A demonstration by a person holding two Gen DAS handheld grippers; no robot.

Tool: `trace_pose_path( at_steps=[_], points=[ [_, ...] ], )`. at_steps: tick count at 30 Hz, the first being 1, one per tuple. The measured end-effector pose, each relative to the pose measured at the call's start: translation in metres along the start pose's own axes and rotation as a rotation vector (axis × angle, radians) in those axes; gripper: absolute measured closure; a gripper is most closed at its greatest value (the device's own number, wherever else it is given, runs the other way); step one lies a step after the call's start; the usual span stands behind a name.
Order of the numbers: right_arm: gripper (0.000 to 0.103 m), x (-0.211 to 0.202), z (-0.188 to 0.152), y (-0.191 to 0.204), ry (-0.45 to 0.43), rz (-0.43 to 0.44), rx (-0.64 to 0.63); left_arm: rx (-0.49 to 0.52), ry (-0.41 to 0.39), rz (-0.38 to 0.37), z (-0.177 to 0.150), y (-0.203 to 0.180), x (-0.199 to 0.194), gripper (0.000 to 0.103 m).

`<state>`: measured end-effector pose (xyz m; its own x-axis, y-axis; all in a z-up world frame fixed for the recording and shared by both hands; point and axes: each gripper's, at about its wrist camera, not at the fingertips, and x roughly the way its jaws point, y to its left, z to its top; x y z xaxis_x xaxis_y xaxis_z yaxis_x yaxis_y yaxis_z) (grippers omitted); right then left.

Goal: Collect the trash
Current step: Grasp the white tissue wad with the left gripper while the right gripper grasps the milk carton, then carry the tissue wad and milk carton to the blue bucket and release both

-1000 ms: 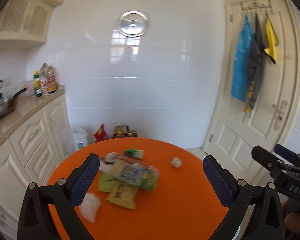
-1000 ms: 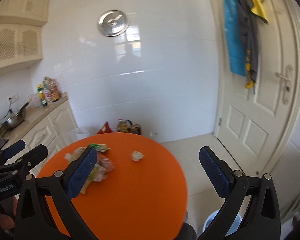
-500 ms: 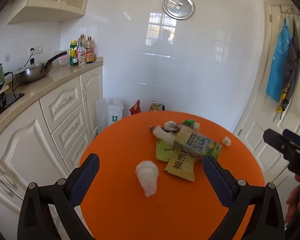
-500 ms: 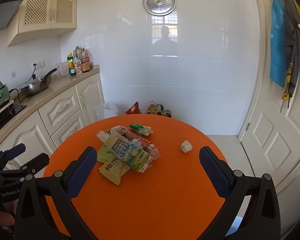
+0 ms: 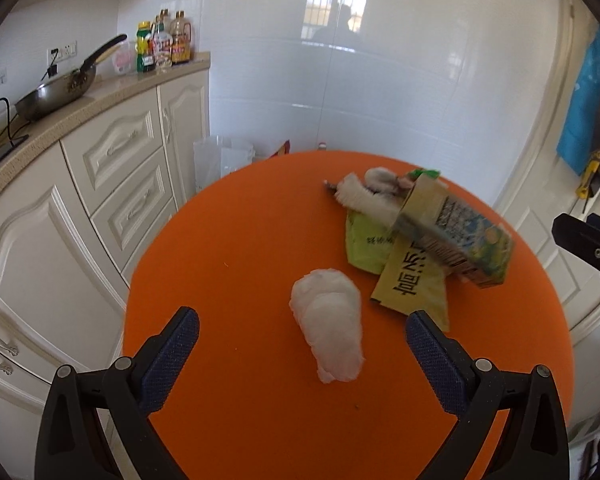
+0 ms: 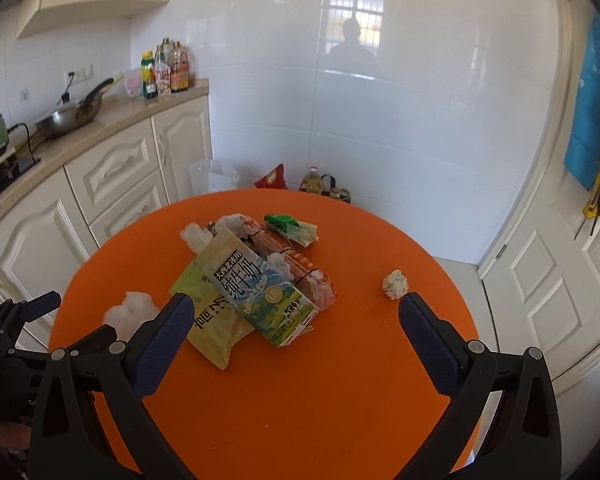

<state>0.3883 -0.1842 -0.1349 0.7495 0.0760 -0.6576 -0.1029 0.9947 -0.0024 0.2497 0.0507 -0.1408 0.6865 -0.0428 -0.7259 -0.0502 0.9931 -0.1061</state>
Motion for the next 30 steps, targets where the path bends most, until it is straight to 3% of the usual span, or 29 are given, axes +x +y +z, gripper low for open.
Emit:
trace_pose_path(
  at_steps=[5, 10, 12, 14, 15, 17, 19, 21, 30],
  points=[
    [0.0, 0.032, 0.001, 0.01, 0.052, 0.01, -0.056, 0.0, 0.065, 0.0, 0.039, -0.001, 0.055, 0.002],
    [0.0, 0.064, 0.004, 0.022, 0.097, 0.022, -0.12, 0.012, 0.098, -0.009, 0.058, -0.007, 0.093, 0.006],
    [0.0, 0.076, 0.007, 0.025, 0.114, 0.035, -0.138, 0.016, 0.117, -0.02, 0.066, -0.01, 0.11, 0.027],
    [0.001, 0.087, 0.007, 0.031, 0.132, 0.044, -0.173, 0.012, 0.122, -0.036, 0.07, -0.013, 0.12, 0.034],
    [0.005, 0.092, 0.007, 0.034, 0.139, 0.051, -0.19, 0.02, 0.121, -0.036, 0.072, -0.017, 0.122, 0.051],
    [0.021, 0.101, 0.006, 0.038, 0.169, 0.062, -0.213, 0.031, 0.119, -0.023, 0.078, -0.023, 0.129, 0.059],
    [0.035, 0.105, 0.004, 0.038, 0.178, 0.079, -0.213, 0.01, 0.119, -0.044, 0.084, -0.024, 0.135, 0.06],
    [0.041, 0.1, 0.001, 0.035, 0.166, 0.1, -0.203, -0.002, 0.118, -0.045, 0.085, -0.024, 0.137, 0.061],
    [0.045, 0.063, -0.016, -0.004, 0.131, 0.214, -0.006, -0.012, 0.086, -0.061, 0.093, -0.04, 0.136, 0.061]
  ],
)
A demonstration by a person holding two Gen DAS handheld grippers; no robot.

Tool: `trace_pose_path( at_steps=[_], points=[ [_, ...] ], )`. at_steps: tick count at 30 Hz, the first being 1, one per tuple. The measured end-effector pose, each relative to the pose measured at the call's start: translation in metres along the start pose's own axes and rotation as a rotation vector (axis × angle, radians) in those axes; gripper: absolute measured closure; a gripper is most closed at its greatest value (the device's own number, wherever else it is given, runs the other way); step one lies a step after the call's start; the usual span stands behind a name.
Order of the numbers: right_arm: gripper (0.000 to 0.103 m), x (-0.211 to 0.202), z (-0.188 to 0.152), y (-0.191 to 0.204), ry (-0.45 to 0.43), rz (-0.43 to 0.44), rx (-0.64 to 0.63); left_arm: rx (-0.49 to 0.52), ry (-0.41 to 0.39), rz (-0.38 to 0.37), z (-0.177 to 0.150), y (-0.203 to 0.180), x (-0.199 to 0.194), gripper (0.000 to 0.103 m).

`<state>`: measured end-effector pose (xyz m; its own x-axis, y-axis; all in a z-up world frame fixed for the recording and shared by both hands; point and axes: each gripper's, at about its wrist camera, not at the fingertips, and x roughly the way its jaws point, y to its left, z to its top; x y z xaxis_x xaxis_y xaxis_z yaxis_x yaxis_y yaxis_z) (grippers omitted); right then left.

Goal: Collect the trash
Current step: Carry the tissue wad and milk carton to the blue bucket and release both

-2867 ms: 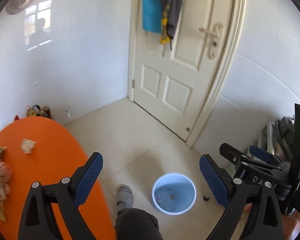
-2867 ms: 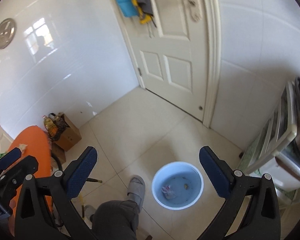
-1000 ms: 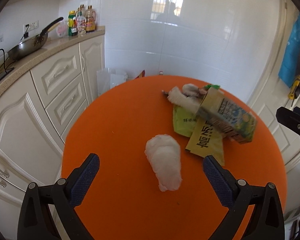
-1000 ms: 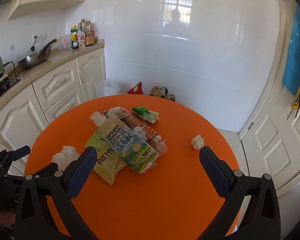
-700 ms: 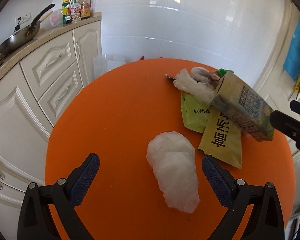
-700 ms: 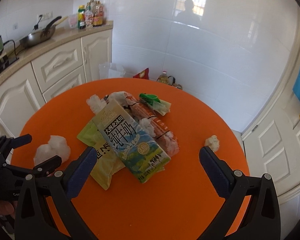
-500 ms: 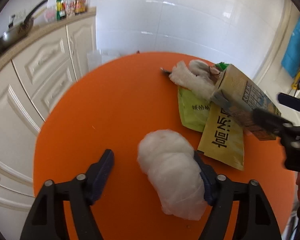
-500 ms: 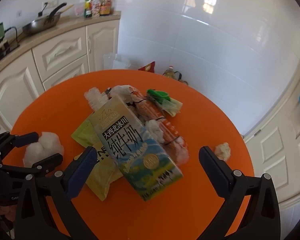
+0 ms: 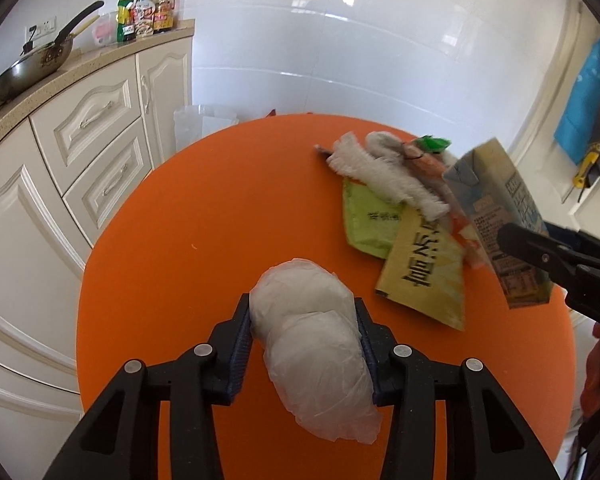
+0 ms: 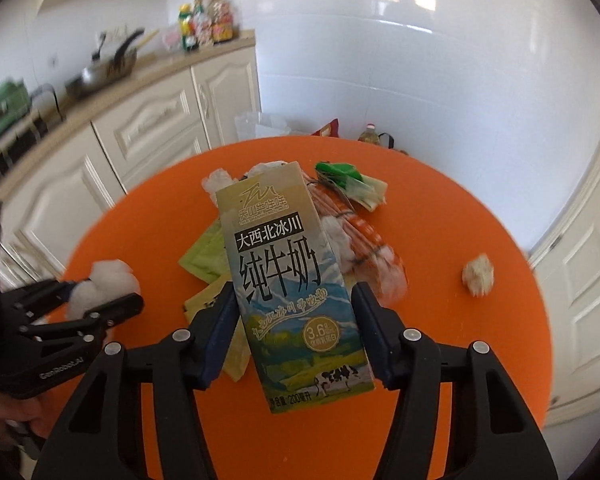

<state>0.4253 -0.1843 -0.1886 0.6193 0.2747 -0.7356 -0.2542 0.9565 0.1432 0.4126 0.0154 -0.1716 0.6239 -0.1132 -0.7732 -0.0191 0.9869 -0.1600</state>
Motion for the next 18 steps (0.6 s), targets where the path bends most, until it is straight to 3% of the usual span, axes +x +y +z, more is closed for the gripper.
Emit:
trace_pose_path(
  at_steps=[7, 9, 18],
  points=[
    [0.05, -0.023, -0.014, -0.018, -0.026, 0.026, 0.081, 0.024, -0.034, -0.033, 0.009, -0.015, -0.008, 0.061],
    [0.05, -0.025, -0.019, -0.022, -0.022, 0.027, 0.089, 0.037, -0.042, -0.035, -0.007, -0.013, -0.02, 0.061],
    [0.049, 0.005, -0.043, -0.022, 0.091, 0.027, 0.075, 0.07, -0.016, -0.045, -0.025, -0.018, -0.032, 0.061]
  ],
)
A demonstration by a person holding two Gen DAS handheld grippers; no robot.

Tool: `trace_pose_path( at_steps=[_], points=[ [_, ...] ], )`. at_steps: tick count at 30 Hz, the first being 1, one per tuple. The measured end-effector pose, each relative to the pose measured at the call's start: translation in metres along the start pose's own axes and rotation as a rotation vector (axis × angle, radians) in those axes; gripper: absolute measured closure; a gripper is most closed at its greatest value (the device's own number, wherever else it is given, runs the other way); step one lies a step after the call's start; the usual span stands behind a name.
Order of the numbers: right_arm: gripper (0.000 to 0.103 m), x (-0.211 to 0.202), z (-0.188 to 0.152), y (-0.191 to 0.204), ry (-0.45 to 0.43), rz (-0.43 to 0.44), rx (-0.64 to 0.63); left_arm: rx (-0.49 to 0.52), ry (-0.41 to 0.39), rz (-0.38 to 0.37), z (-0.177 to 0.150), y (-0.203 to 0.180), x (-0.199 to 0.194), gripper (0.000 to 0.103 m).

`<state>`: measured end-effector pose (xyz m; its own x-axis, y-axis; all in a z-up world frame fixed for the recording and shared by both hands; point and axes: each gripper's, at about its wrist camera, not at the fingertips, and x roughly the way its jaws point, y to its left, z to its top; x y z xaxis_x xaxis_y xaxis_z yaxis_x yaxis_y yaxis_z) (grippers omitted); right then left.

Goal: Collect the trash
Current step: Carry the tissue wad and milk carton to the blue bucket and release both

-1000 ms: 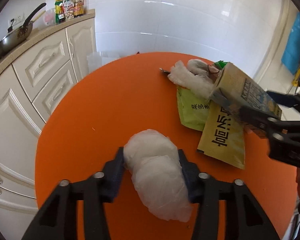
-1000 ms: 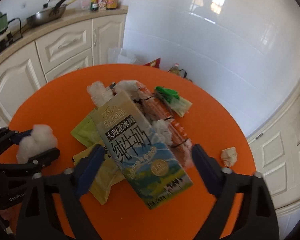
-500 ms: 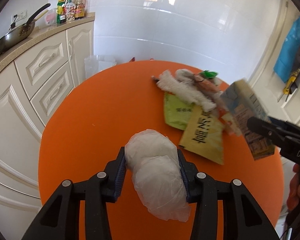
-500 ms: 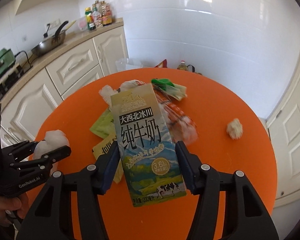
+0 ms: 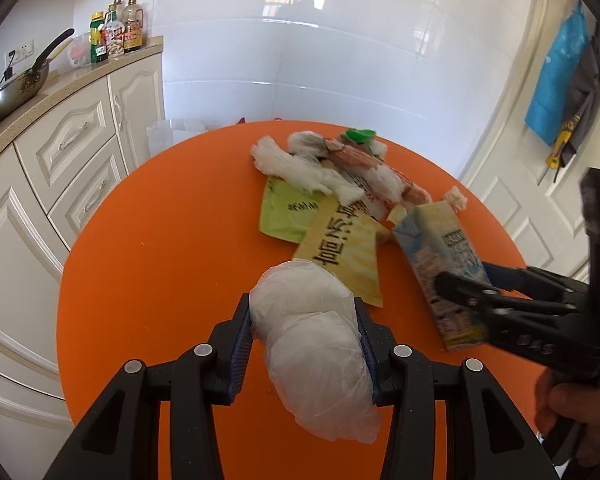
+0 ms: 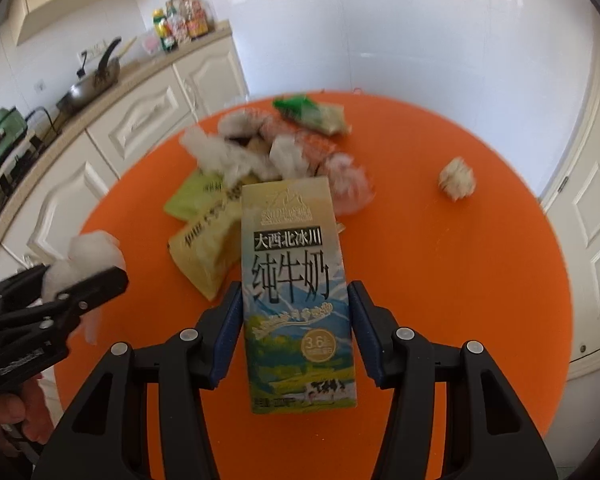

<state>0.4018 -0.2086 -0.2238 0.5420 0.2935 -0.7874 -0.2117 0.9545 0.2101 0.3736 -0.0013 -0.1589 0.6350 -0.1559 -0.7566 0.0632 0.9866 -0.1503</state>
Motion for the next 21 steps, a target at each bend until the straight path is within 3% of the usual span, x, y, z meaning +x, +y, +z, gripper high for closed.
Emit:
trace_pose_path(
  at_steps=[3, 6, 13, 21],
  points=[
    [0.05, 0.013, -0.002, 0.002, 0.032, -0.016, -0.02, 0.008, -0.002, 0.001, -0.002, -0.003, 0.001, 0.061],
    [0.052, 0.008, -0.006, -0.002, 0.008, 0.013, 0.006, 0.018, -0.015, 0.005, 0.002, -0.003, -0.002, 0.061],
    [0.052, -0.032, -0.013, -0.017, -0.08, 0.035, 0.058, 0.047, -0.042, -0.01, -0.009, -0.016, -0.012, 0.061],
    [0.052, -0.096, -0.02, -0.049, -0.191, 0.002, 0.134, 0.125, -0.094, -0.066, -0.014, -0.065, -0.038, 0.061]
  ],
)
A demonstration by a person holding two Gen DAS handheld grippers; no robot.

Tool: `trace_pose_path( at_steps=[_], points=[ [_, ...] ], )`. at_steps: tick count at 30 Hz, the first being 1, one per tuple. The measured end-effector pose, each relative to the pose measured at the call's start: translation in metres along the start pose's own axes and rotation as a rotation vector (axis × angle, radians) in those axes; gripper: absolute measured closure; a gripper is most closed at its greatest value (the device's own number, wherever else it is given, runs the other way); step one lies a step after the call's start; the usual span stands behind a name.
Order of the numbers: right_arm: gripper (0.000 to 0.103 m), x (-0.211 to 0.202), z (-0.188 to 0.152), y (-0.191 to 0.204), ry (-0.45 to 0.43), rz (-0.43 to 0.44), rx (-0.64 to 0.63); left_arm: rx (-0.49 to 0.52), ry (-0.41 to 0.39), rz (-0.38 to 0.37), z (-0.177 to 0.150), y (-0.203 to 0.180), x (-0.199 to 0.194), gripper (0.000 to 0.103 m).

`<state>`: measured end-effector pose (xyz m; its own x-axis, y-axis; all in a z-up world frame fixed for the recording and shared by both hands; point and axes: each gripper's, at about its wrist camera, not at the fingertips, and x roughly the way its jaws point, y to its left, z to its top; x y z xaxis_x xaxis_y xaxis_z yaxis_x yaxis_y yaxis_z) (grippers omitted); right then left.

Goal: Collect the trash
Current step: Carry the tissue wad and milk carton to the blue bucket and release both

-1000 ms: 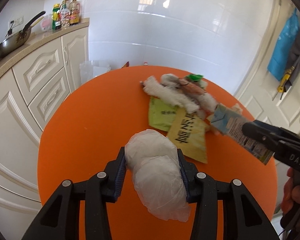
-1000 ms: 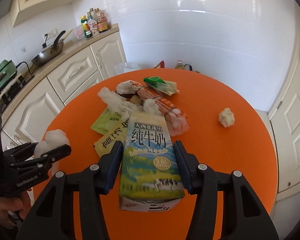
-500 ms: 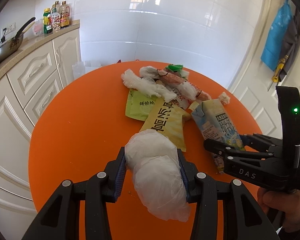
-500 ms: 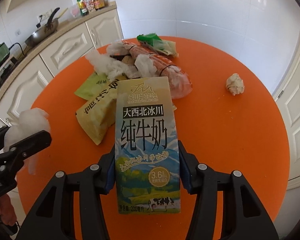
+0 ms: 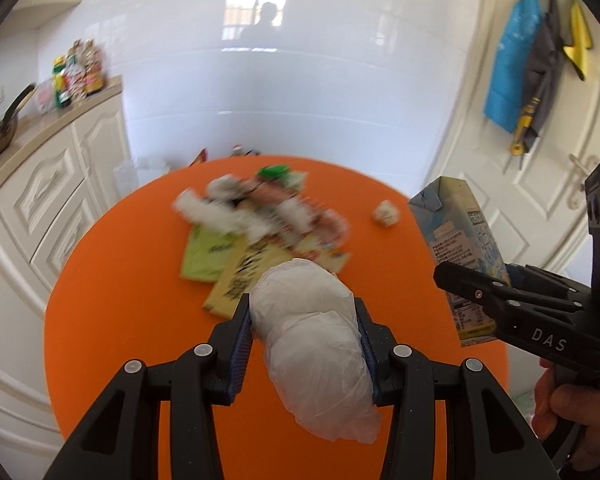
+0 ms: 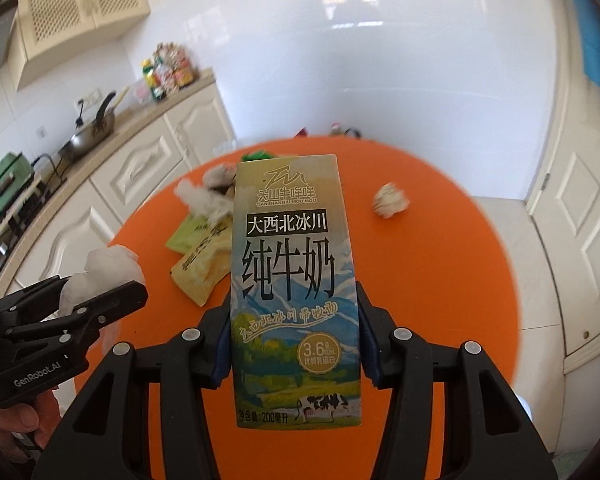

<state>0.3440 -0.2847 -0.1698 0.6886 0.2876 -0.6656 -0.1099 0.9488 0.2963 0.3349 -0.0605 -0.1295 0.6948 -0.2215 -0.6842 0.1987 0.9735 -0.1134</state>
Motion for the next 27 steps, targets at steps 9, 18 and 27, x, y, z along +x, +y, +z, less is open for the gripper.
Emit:
trace_pose_path(
  at_steps=[9, 18, 27],
  points=[
    [0.052, -0.094, -0.002, -0.071, -0.16, -0.126, 0.132, 0.129, -0.075, -0.148, 0.026, -0.082, -0.016, 0.061],
    [0.052, -0.168, -0.049, -0.176, -0.199, -0.339, 0.331, 0.287, -0.03, -0.357, 0.027, -0.195, 0.005, 0.061],
    [0.052, -0.185, -0.133, -0.282, -0.101, -0.502, 0.555, 0.397, 0.153, -0.481, -0.008, -0.305, 0.068, 0.061]
  ],
)
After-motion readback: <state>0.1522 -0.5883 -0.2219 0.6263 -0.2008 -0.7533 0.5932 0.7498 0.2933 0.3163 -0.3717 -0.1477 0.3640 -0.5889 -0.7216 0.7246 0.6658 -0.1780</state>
